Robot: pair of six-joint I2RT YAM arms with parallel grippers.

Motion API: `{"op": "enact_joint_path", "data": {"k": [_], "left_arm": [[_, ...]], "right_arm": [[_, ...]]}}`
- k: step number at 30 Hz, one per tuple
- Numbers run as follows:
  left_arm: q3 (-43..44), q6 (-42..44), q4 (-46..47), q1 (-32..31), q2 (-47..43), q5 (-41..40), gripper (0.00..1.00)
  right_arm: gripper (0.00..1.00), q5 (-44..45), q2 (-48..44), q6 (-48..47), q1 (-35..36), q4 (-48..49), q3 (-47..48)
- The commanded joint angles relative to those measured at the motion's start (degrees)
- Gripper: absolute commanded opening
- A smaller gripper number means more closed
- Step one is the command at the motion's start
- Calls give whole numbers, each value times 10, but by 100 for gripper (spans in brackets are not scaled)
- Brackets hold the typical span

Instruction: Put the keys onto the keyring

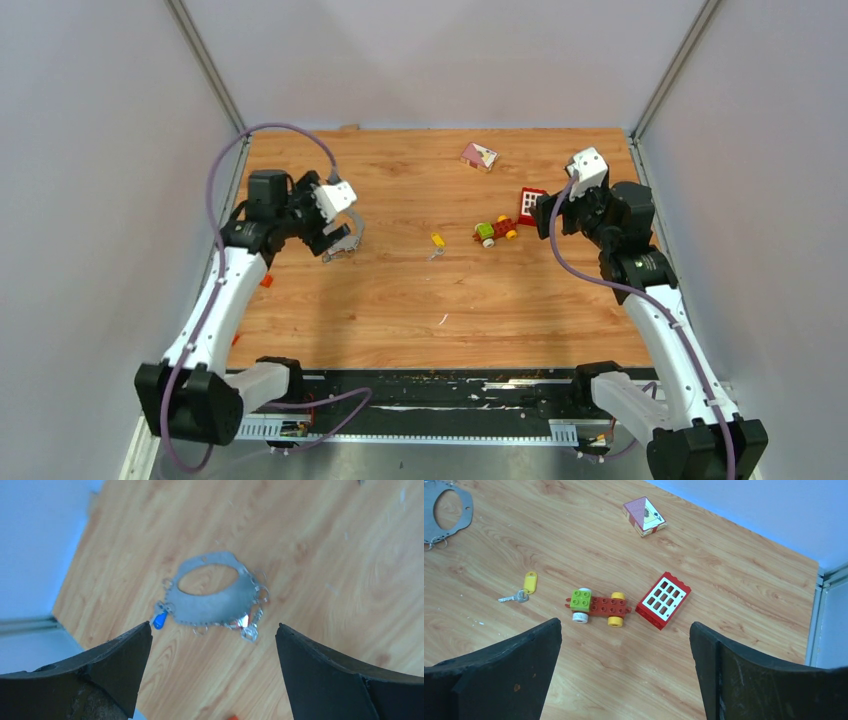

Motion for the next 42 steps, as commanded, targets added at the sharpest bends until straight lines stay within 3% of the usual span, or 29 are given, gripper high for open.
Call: {"op": "enact_joint_path", "data": {"k": [1,6,16,21,26,38,42], "left_arm": [[14,287,-156,-44,90,-63,100],[57,442,-219,-51,196,-70,100],[168,569,-240,-58,369,-103,100],[252,538,-270,-72,471,-118,98],[304,493,-317,-87,536,-99,85],[208,448,-233,-119,478,-63,77],[202,439,-226,-125,481,-78,69]], "right_arm": [[100,-40,-6,-8,2,10,-1],[100,-51,-5,-12,2,8,-3],[100,-57,7,-21,2,2,-3],[100,-55,6,-28,2,1,-4],[100,-56,10,-30,2,0,-4],[100,-69,20,-35,2,-6,-2],[100,-71,21,-35,2,-8,-1]]}}
